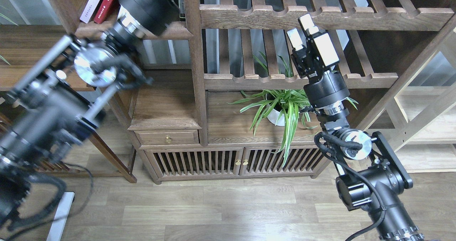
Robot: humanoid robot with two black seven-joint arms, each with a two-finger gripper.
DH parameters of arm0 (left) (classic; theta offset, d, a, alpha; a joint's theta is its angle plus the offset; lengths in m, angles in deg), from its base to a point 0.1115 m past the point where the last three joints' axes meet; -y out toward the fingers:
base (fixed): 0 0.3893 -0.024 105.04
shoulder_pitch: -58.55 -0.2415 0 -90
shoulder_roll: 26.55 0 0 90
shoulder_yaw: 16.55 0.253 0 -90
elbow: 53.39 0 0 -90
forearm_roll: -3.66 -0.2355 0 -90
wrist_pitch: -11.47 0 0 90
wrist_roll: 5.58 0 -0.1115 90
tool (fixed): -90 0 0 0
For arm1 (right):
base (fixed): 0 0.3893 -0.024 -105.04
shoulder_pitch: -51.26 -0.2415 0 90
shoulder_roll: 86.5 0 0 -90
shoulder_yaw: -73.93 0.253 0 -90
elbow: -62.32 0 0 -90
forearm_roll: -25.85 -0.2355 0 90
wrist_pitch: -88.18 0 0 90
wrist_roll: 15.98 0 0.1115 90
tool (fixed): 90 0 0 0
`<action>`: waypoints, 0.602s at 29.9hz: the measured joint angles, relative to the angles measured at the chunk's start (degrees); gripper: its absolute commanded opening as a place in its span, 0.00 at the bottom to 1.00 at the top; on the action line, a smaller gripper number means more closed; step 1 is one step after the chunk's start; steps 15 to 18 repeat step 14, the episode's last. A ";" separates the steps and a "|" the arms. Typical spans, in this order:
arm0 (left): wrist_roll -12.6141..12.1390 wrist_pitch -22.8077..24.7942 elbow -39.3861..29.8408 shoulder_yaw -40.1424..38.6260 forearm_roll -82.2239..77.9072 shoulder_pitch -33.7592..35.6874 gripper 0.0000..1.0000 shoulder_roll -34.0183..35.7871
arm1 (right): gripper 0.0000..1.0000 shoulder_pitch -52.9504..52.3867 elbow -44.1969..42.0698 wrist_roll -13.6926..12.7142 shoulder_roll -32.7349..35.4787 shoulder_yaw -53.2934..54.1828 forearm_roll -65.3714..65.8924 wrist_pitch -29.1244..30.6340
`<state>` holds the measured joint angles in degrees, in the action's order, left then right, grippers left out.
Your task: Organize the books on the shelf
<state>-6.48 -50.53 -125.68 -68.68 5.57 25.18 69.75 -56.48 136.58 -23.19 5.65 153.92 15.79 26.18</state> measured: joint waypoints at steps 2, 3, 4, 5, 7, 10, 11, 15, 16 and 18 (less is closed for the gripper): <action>-0.04 0.00 -0.27 0.01 -1.50 -1.89 0.98 -2.03 | 0.85 -0.63 0.00 0.00 -0.43 0.00 0.09 0.00; -0.10 0.00 -0.28 0.03 -1.98 -2.69 0.98 -2.90 | 0.85 -1.00 0.00 0.00 -0.56 0.00 0.17 0.00; -0.15 0.00 -0.28 0.08 -2.22 -3.27 0.98 -3.41 | 0.85 -1.39 0.01 0.00 -0.65 -0.01 0.23 0.00; -0.21 0.00 -0.28 0.17 -2.37 -3.86 0.98 -3.80 | 0.85 -1.72 0.02 0.01 -0.69 -0.01 0.27 0.00; -0.29 0.00 -0.23 0.58 -2.49 -4.89 0.99 -4.13 | 0.85 -2.17 0.02 0.04 -0.72 -0.01 0.30 0.00; -0.33 0.00 -0.16 1.35 -2.51 -6.29 0.99 -4.20 | 0.85 -2.69 0.02 0.15 -0.76 -0.01 0.31 0.00; -0.33 0.00 -0.16 1.52 -2.51 -6.72 0.99 -4.22 | 0.85 -2.79 0.02 0.18 -0.79 -0.01 0.31 0.00; -0.33 0.00 -0.16 1.75 -2.47 -7.50 0.99 -4.37 | 0.85 -2.88 0.02 0.26 -0.85 -0.01 0.31 0.00; -0.33 0.00 -0.16 1.75 -2.47 -7.50 0.99 -4.37 | 0.85 -2.88 0.02 0.26 -0.85 -0.01 0.31 0.00; -0.33 0.00 -0.16 1.75 -2.47 -7.50 0.99 -4.37 | 0.85 -2.88 0.02 0.26 -0.85 -0.01 0.31 0.00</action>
